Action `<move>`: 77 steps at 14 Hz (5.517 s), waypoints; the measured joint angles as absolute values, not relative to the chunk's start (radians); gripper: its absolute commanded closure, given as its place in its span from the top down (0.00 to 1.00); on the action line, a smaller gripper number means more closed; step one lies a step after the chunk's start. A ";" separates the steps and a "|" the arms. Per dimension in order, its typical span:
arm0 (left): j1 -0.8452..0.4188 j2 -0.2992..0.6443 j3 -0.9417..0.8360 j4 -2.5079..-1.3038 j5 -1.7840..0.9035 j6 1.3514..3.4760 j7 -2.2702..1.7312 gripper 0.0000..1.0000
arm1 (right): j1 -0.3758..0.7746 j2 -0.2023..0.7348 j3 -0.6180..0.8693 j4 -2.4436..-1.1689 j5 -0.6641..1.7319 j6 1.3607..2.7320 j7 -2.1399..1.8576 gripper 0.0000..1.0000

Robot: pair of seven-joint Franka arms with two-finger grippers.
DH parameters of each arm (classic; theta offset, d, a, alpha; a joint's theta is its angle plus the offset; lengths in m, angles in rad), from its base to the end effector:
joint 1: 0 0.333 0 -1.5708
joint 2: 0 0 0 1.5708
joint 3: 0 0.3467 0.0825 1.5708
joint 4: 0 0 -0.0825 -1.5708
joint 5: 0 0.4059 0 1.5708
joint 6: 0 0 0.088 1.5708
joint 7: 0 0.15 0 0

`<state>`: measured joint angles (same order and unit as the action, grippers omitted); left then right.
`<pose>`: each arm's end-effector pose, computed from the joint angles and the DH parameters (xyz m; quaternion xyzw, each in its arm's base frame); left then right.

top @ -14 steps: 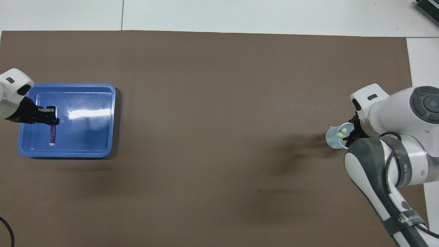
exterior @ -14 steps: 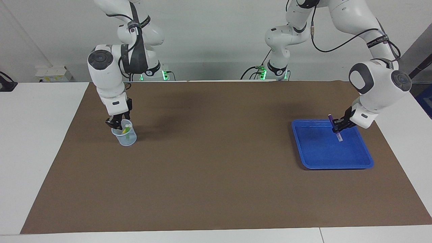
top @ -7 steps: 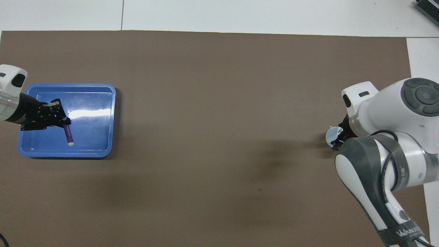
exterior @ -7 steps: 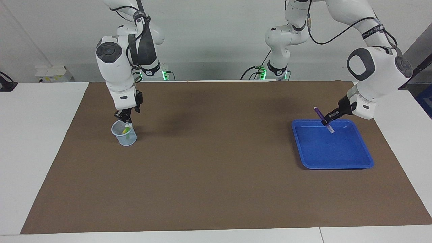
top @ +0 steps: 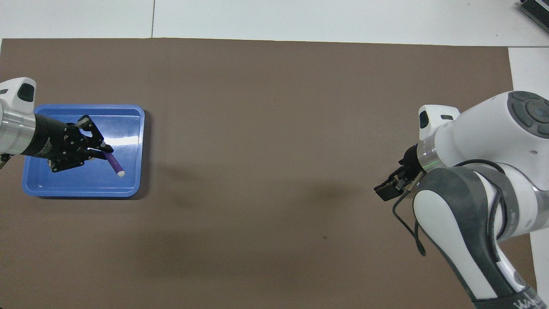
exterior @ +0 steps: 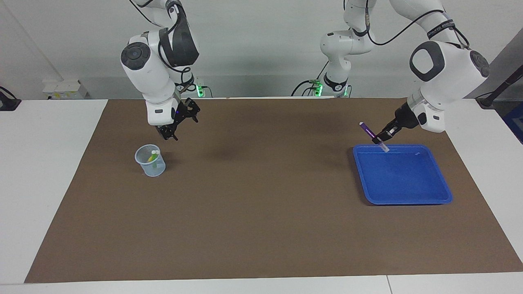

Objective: Transfer and insert pens with both arms
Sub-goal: 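Lift the purple pen with the left gripper while the right gripper approaches, then grasp the purple pen's free end with the right gripper, then open the left gripper while the right gripper pulls the pen away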

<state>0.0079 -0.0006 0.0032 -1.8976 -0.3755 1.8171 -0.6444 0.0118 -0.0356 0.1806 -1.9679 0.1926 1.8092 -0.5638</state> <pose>0.5722 -0.0391 0.4795 0.9124 0.3659 -0.0930 0.1579 0.5339 0.1291 0.4580 -0.9342 -0.3402 0.0440 0.0985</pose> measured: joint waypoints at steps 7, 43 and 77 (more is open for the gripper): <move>-0.074 -0.140 -0.001 -1.964 -0.468 1.822 -0.968 0.00 | 0.021 -0.036 0.187 -1.961 0.514 1.811 -0.146 1.00; -0.190 -0.419 -0.029 -2.302 -0.732 2.081 -1.435 0.00 | 0.611 0.026 0.194 -1.911 0.757 2.577 0.876 0.57; -0.192 -0.437 -0.032 -2.307 -0.733 2.085 -1.445 0.54 | 0.537 0.034 0.186 -1.910 0.756 2.425 0.654 0.00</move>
<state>-0.1924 -0.4371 -0.0320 -2.3072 -0.7333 2.0851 -1.4452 0.5366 0.0337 0.1860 -1.9099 0.7564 2.4254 0.6537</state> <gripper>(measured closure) 0.423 0.819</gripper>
